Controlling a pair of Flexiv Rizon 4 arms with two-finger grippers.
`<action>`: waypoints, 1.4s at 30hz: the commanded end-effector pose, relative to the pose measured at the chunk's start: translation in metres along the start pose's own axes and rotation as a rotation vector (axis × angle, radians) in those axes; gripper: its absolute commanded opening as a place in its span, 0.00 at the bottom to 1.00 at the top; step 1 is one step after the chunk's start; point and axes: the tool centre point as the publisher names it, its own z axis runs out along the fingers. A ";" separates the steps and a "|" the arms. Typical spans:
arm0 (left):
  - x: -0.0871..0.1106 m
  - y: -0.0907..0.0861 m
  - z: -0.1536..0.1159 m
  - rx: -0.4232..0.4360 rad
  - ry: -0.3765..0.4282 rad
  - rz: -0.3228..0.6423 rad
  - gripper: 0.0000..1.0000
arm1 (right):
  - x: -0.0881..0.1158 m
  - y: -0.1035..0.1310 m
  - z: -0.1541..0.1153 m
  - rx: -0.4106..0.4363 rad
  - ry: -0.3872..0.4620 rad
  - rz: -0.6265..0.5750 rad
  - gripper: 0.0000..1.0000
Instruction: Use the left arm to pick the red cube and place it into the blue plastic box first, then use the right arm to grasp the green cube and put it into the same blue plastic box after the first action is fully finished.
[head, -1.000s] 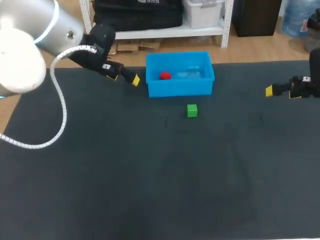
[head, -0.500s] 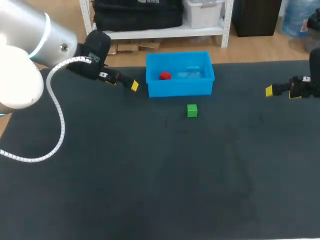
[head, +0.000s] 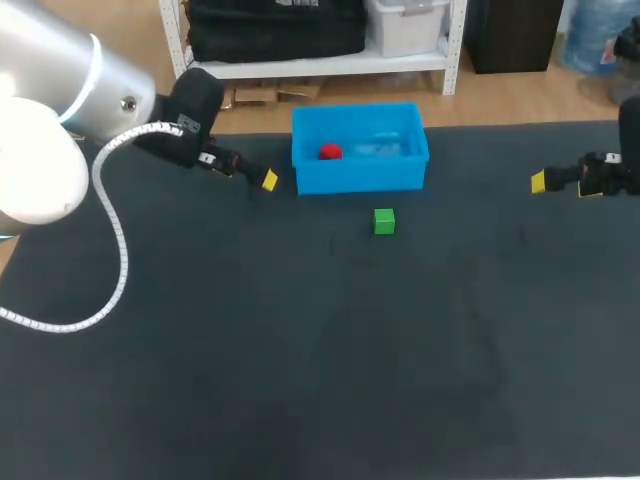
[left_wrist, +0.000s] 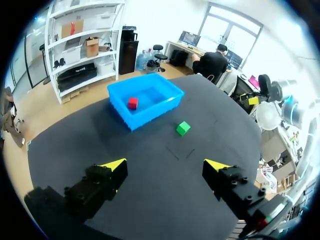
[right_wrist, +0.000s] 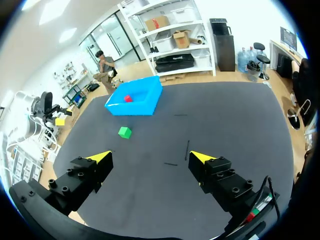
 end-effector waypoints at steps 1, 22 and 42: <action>-0.001 0.001 0.000 0.002 0.000 0.001 1.00 | 0.000 0.000 0.000 0.002 0.000 -0.001 1.00; -0.001 0.001 0.000 0.002 0.000 0.001 1.00 | 0.001 0.002 0.000 0.002 0.001 0.003 1.00; -0.001 0.001 0.000 0.002 0.000 0.001 1.00 | 0.001 0.055 0.021 0.040 0.042 0.037 1.00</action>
